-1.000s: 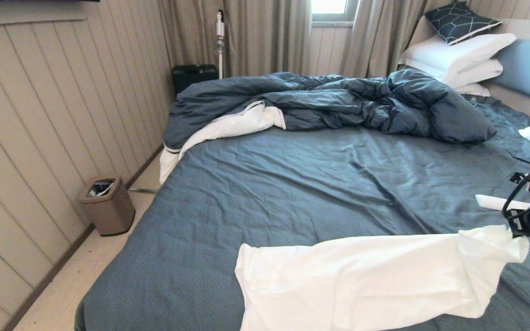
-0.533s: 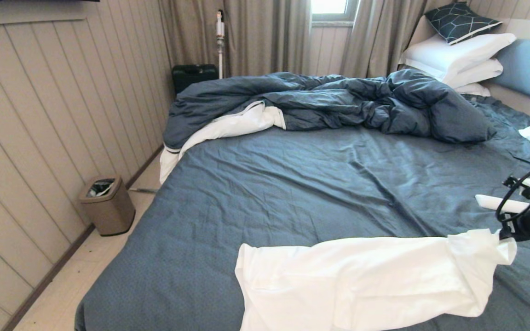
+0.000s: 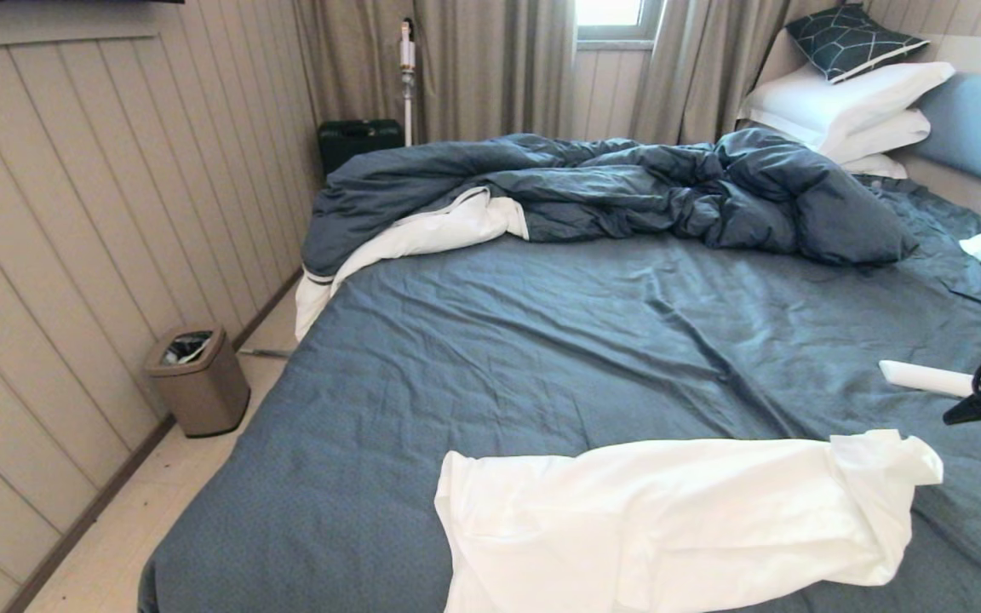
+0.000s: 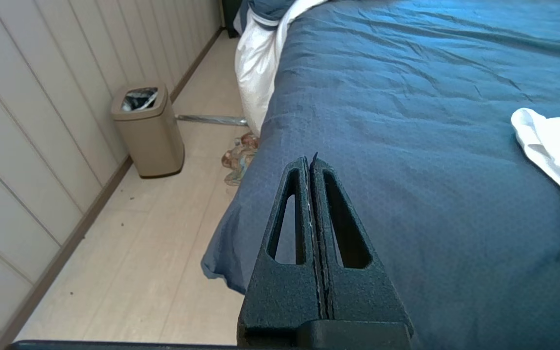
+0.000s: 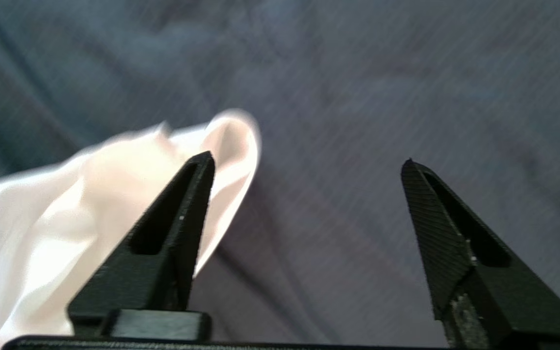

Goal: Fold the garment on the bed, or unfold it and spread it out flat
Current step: Unford the white T-shirt

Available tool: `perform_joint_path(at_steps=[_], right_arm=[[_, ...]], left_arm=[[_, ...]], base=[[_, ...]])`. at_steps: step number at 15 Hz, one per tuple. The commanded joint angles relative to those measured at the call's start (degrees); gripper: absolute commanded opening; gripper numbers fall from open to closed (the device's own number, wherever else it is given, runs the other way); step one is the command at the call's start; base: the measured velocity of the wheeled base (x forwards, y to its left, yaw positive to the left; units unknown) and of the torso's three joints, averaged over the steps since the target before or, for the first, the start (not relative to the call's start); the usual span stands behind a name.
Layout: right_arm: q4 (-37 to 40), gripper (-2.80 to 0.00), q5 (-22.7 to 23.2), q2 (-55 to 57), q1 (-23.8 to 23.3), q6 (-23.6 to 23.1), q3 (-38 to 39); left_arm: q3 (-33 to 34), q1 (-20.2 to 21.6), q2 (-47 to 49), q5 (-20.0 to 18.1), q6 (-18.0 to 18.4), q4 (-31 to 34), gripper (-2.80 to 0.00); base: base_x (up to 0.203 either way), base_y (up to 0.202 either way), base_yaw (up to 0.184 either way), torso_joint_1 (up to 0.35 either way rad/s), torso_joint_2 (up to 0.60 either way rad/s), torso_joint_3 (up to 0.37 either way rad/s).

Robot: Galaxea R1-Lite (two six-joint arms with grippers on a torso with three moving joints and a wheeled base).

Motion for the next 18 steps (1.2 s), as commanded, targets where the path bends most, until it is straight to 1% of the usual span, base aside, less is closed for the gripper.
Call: perform_joint_path(at_steps=[1,2,3,5,7,8,10,11,12,15,18], right_arm=[[2.5,0.00,2.0,-5.0,0.1,0.0,2.0],[4.4,0.00,3.4,-8.7,1.2,0.2,4.4],[5.5,0.00,4.3,-11.3,3.6,0.5,7.5],[6.5,0.00,4.9,-16.5,10.6,2.1,12.3],[6.6,0.00,4.6,-20.6,17.9,5.6,14.2],[6.5,0.00,3.1,-21.5,21.4,7.5,14.6],[6.3,0.00,-4.2,-22.0,26.0,9.6,15.5],[4.7,-2.19,-5.2,-22.4,26.4,9.9,16.5],[2.9,-2.80,-5.5,-22.7,26.4,10.0,17.3],[1.4,-2.80,-6.1,-24.1,26.4,10.2,19.5],[0.8,-2.80,-9.8,-24.1,26.5,10.0,22.6]], left_arm=[[0.0,0.0,0.0,0.0,0.0,0.0,-2.80],[0.0,0.1,0.0,0.0,0.0,0.0,-2.80],[0.0,0.0,0.0,0.0,0.0,0.0,-2.80],[0.0,0.0,0.0,0.0,0.0,0.0,-2.80],[0.0,0.1,0.0,-0.1,-0.1,0.0,-2.80],[0.0,0.1,0.0,0.0,-0.1,0.0,-2.80],[0.0,0.0,0.0,-0.1,-0.3,0.0,-2.80],[0.0,0.1,0.0,0.0,-0.4,0.0,-2.80],[0.0,0.0,0.0,0.0,-0.4,0.0,-2.80],[0.0,0.0,0.0,-0.1,-0.4,0.0,-2.80],[0.0,0.0,0.0,-0.1,-0.2,0.0,-2.80]], base=[[0.000,0.000,0.000,0.000,0.00,0.000],[0.000,0.000,0.000,0.000,0.00,0.000],[0.000,0.000,0.000,0.000,0.00,0.000],[0.000,0.000,0.000,0.000,0.00,0.000],[0.000,0.000,0.000,0.000,0.00,0.000],[0.000,0.000,0.000,0.000,0.00,0.000],[0.000,0.000,0.000,0.000,0.00,0.000],[0.000,0.000,0.000,0.000,0.00,0.000],[0.000,0.000,0.000,0.000,0.00,0.000],[0.000,0.000,0.000,0.000,0.00,0.000],[0.000,0.000,0.000,0.000,0.00,0.000]])
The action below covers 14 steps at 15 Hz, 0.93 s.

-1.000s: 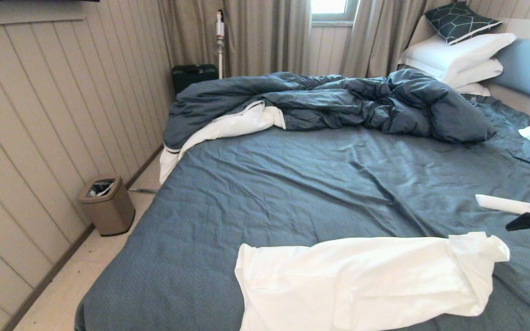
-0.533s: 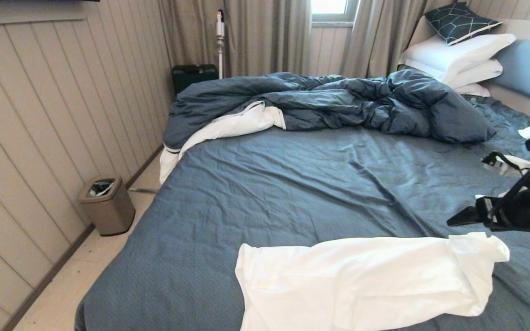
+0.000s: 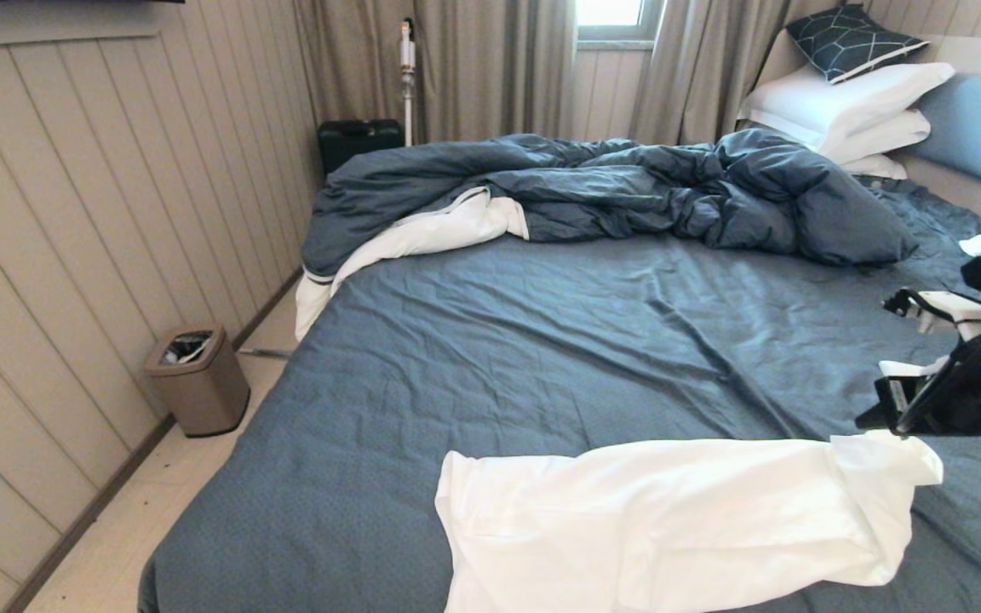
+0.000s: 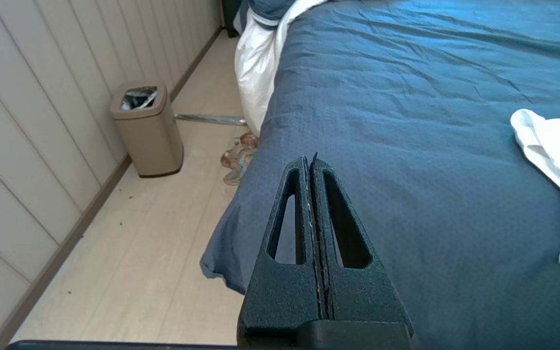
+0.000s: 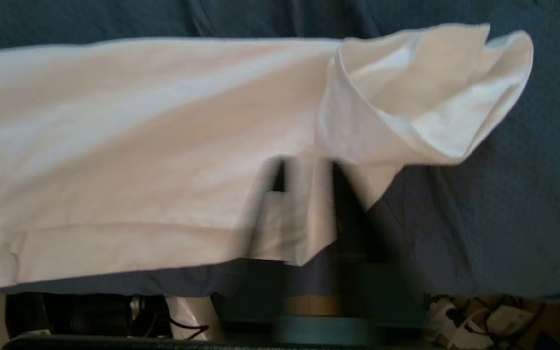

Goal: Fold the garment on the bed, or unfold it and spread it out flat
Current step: Unford the white T-shirt

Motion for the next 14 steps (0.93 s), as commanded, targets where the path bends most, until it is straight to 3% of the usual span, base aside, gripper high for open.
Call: perform_joint_path(at_steps=[1,3,4,7,14], right_arm=[[-0.6,-2.80,-1.1,-0.4,0.0,-0.1,2.6],[-4.1,-2.80,-2.6,-0.7,0.0,-0.1,5.2],[-6.8,0.00,-4.0,-0.9,0.0,-0.1,7.4],[-14.3,0.00,-6.3,-1.7,0.1,-0.4,12.4],[-16.5,0.00,-6.3,1.3,-1.6,0.1,13.6]], left_arm=[[0.0,0.0,0.0,0.0,0.1,0.0,-2.80],[0.0,0.1,0.0,0.0,0.1,0.0,-2.80],[0.0,0.1,0.0,0.0,0.1,0.0,-2.80],[0.0,0.1,0.0,0.0,0.1,0.0,-2.80],[0.0,0.0,0.0,0.0,0.1,0.0,-2.80]], base=[[0.000,0.000,0.000,0.000,0.00,0.000],[0.000,0.000,0.000,0.000,0.00,0.000],[0.000,0.000,0.000,0.000,0.00,0.000],[0.000,0.000,0.000,0.000,0.00,0.000],[0.000,0.000,0.000,0.000,0.00,0.000]])
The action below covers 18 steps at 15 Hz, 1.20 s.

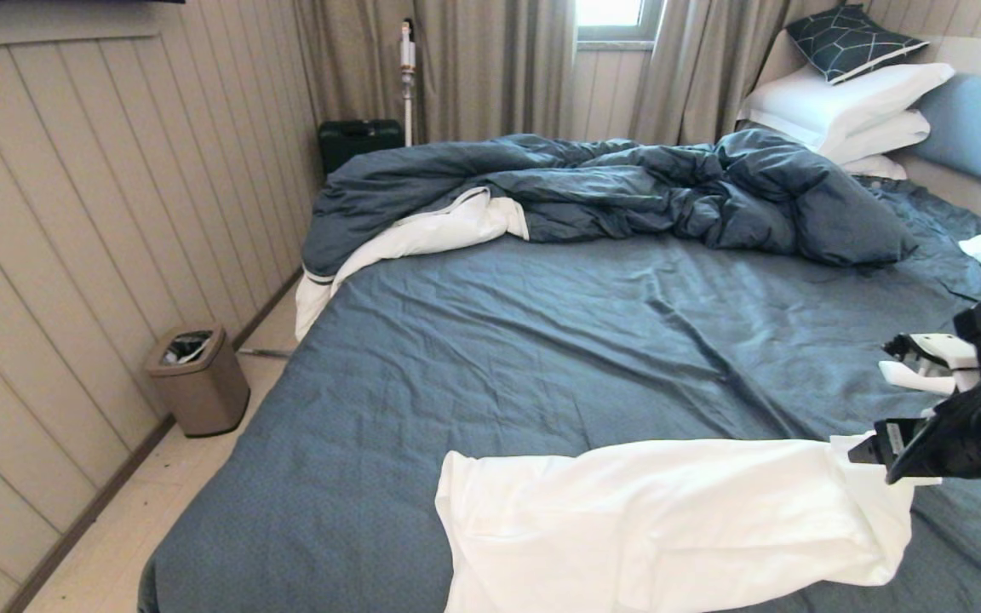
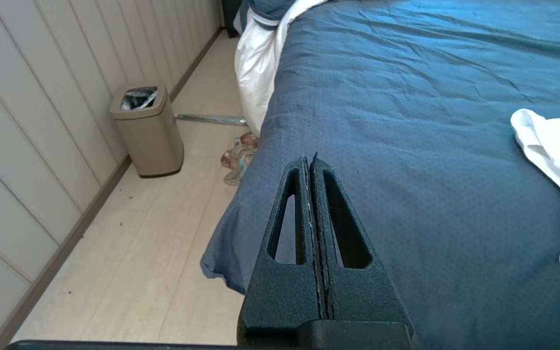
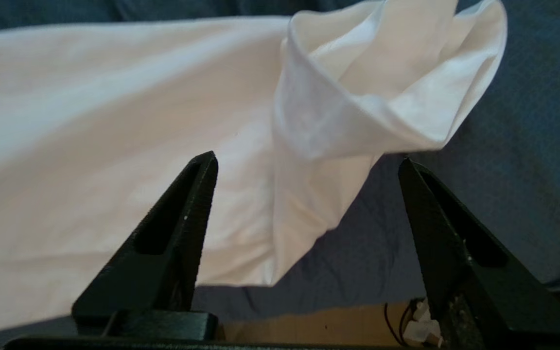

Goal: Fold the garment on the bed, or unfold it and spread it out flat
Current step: Unford the white T-shirt

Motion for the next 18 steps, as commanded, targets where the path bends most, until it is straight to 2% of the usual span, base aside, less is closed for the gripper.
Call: perform_joint_path(at_steps=[1,10,11,18], right_arm=[[-2.8,0.00,0.0,2.5,-1.8,-0.3,0.1],[-5.3,0.00,-0.1,7.4,-4.4,-0.5,0.1],[-6.1,-2.80,0.0,8.2,-4.9,-0.7,0.1],[-6.2,-2.80,0.0,7.5,-7.9,-2.4,1.8]], left_arm=[[0.0,0.0,0.0,0.0,0.0,0.0,-2.80],[0.0,0.0,0.0,0.1,0.1,0.0,-2.80],[0.0,0.1,0.0,0.0,0.0,0.0,-2.80],[0.0,0.0,0.0,0.0,0.0,0.0,-2.80]], base=[[0.000,0.000,0.000,0.000,0.00,0.000],[0.000,0.000,0.000,0.000,0.00,0.000],[0.000,0.000,0.000,0.000,0.00,0.000],[0.000,0.000,0.000,0.000,0.00,0.000]])
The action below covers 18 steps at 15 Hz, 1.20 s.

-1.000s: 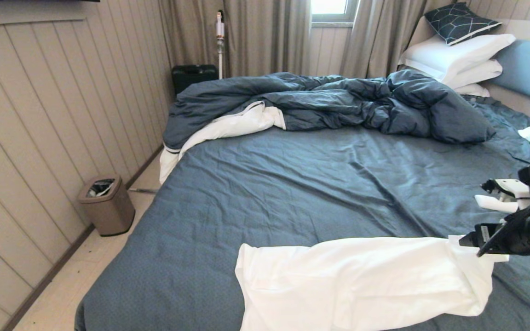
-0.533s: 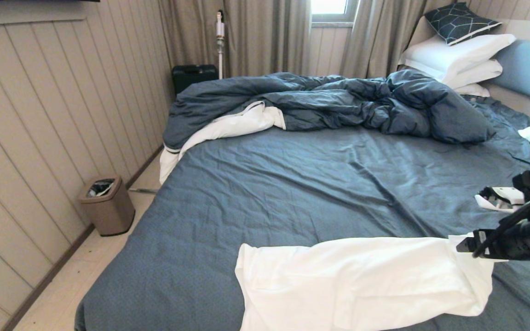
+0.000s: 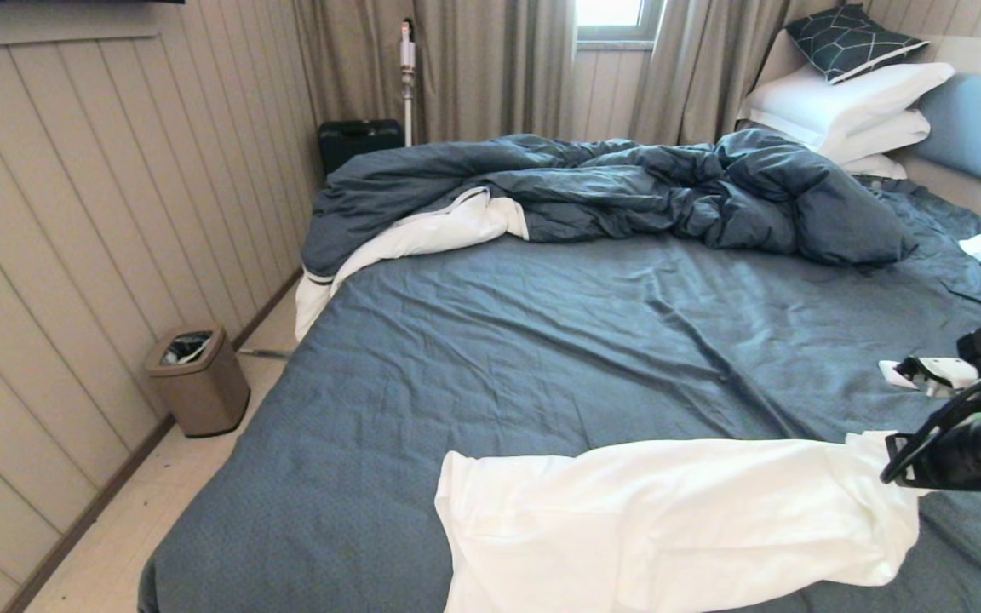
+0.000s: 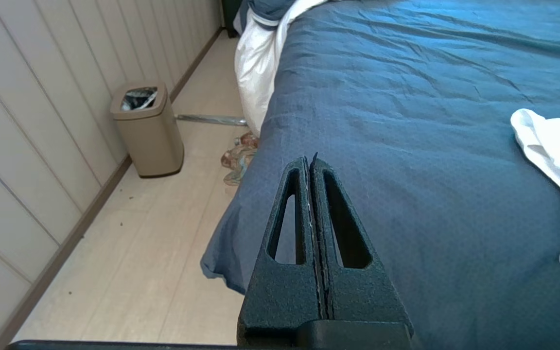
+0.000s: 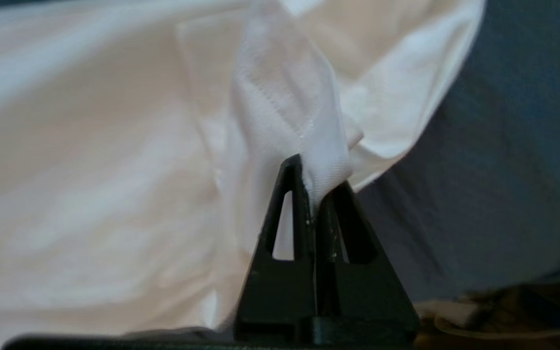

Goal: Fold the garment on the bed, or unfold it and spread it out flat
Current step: Unford the white T-shirt

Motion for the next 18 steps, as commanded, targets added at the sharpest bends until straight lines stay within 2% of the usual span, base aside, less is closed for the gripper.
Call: perform_joint_path(at_steps=[1,4,9,11,15,18], right_arm=[[0.0,-2.80,0.0,-1.0,-2.5,-1.9,1.3],[0.0,-2.80,0.5,-5.2,-8.0,-6.8,4.8],[-0.4,-2.80,2.6,-7.5,-13.0,-7.8,13.0],[-4.5,-2.80,2.8,-6.2,-14.7,-8.1,15.7],[-14.1,-2.80,2.8,0.3,-19.2,-9.0,14.4],[-16.9,-2.80,2.8,3.2,-23.2,-9.8,11.8]], left_arm=[[0.0,0.0,0.0,0.0,0.0,0.0,-2.80],[0.0,0.0,0.0,0.0,0.1,0.0,-2.80],[0.0,0.0,0.0,0.0,-0.3,-0.1,-2.80],[0.0,0.0,0.0,0.0,-0.3,-0.1,-2.80],[0.0,0.0,0.0,0.0,-0.3,-0.1,-2.80],[0.0,0.1,0.0,0.0,-0.3,-0.1,-2.80]], base=[[0.000,0.000,0.000,0.000,0.00,0.000],[0.000,0.000,0.000,0.000,0.00,0.000],[0.000,0.000,0.000,0.000,0.00,0.000],[0.000,0.000,0.000,0.000,0.00,0.000],[0.000,0.000,0.000,0.000,0.00,0.000],[0.000,0.000,0.000,0.000,0.00,0.000]])
